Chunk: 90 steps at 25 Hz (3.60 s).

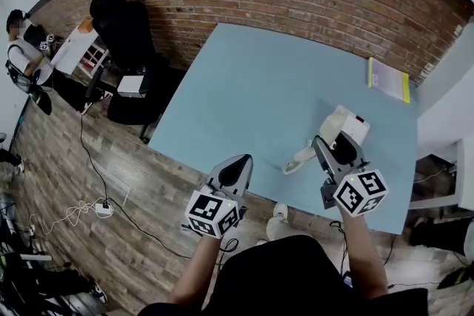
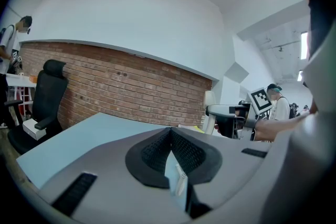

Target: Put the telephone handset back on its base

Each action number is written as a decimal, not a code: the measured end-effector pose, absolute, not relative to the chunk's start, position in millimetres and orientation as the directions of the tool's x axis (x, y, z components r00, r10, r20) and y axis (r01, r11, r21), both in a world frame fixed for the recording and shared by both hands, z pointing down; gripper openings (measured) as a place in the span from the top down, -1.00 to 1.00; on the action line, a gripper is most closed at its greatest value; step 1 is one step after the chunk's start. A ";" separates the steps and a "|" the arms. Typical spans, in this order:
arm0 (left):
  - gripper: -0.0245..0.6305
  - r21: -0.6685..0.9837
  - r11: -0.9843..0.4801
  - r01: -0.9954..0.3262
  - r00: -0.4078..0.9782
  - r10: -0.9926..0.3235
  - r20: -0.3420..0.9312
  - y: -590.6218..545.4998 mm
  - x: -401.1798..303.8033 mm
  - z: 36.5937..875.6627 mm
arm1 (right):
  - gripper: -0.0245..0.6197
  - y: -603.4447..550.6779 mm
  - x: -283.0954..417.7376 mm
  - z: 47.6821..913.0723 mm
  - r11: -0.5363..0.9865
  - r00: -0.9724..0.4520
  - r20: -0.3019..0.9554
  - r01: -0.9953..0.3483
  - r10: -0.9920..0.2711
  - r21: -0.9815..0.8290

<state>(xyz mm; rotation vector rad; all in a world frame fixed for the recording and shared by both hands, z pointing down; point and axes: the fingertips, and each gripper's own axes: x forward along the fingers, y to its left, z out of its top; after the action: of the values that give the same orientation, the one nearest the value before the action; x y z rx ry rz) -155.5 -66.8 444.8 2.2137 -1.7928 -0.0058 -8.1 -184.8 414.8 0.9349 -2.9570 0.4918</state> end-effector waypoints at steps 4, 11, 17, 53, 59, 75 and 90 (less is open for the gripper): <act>0.90 0.216 -0.180 -0.960 0.222 -0.957 0.187 -83.7 -159.9 444.8 | 0.18 -202.6 -14.9 416.0 0.777 -0.828 0.097 -0.553 -0.552 -0.302; 0.90 0.209 -0.166 -0.964 0.207 -0.959 0.192 -112.2 -163.0 447.8 | 0.18 -233.7 -20.9 419.6 0.771 -0.830 0.098 -0.549 -0.549 -0.323; 0.90 0.210 -0.168 -0.963 0.212 -0.955 0.209 -132.5 -156.3 451.7 | 0.18 -256.6 -18.3 425.7 0.771 -0.834 0.101 -0.542 -0.542 -0.335; 0.90 0.202 -0.321 -0.925 0.368 -0.887 0.277 -206.6 -118.2 470.3 | 0.18 -291.4 39.7 462.7 0.627 -0.716 0.187 -0.686 -0.673 -0.370; 0.90 0.227 -0.379 -0.897 0.433 -0.857 0.280 -219.8 -122.1 475.1 | 0.18 -289.7 46.8 465.7 0.565 -0.658 0.216 -0.740 -0.722 -0.365; 0.90 0.269 -0.517 -0.813 0.579 -0.770 0.268 -254.1 -121.2 480.2 | 0.18 -290.5 55.9 496.9 0.398 -0.507 0.350 -0.852 -0.788 -0.339; 0.90 0.264 -0.579 -0.772 0.635 -0.725 0.266 -269.0 -125.7 480.0 | 0.18 -312.2 55.9 551.2 0.294 -0.411 0.517 -0.909 -0.750 -0.297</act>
<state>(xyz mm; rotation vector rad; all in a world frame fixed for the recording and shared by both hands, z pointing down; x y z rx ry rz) -125.7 -269.0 480.0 2.5045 -1.1939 0.1822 55.9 -312.2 551.2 1.5124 -2.2862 0.8103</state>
